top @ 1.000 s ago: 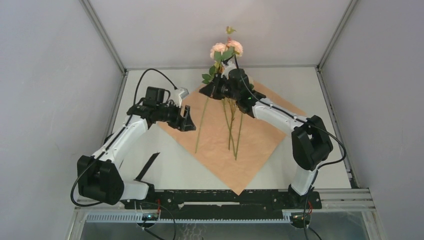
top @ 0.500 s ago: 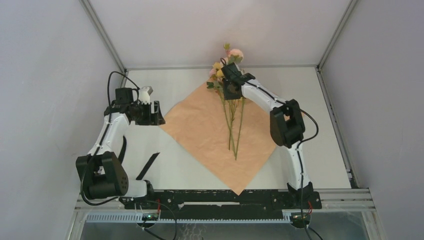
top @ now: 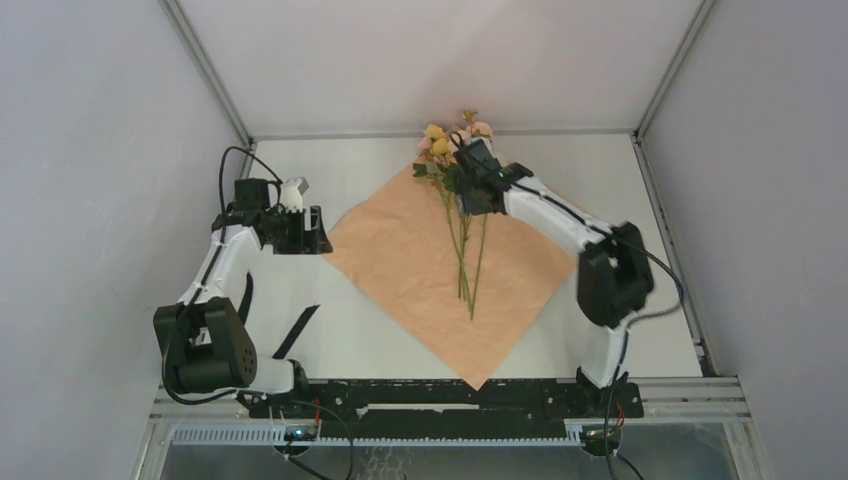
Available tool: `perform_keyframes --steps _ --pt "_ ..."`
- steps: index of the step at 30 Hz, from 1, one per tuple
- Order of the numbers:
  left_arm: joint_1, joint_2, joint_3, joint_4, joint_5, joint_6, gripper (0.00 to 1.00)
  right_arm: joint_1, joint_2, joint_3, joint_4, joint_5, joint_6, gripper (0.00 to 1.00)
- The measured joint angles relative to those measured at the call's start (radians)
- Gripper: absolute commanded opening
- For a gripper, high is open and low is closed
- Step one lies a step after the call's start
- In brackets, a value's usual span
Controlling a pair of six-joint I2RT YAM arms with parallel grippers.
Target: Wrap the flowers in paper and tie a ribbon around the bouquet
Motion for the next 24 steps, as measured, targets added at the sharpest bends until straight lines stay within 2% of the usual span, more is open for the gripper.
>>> perform_keyframes --steps 6,8,15,21,24 --pt "0.000 0.001 -0.017 0.003 0.006 -0.001 0.80 0.064 -0.445 -0.391 0.089 -0.107 0.035 0.64" --pt "0.000 0.011 -0.019 0.006 0.008 -0.006 0.80 0.061 -0.515 -0.473 0.086 -0.114 0.070 0.64" --pt "0.000 0.162 -0.068 0.053 0.035 -0.138 0.87 -0.079 -0.556 -0.756 0.058 -0.086 0.184 0.63" --pt "-0.019 0.172 -0.184 0.151 0.063 -0.293 0.85 -0.117 -0.568 -0.842 0.074 -0.022 0.239 0.61" --pt "-0.079 0.151 -0.197 0.208 0.021 -0.340 0.83 -0.133 -0.546 -0.871 0.107 -0.037 0.249 0.61"
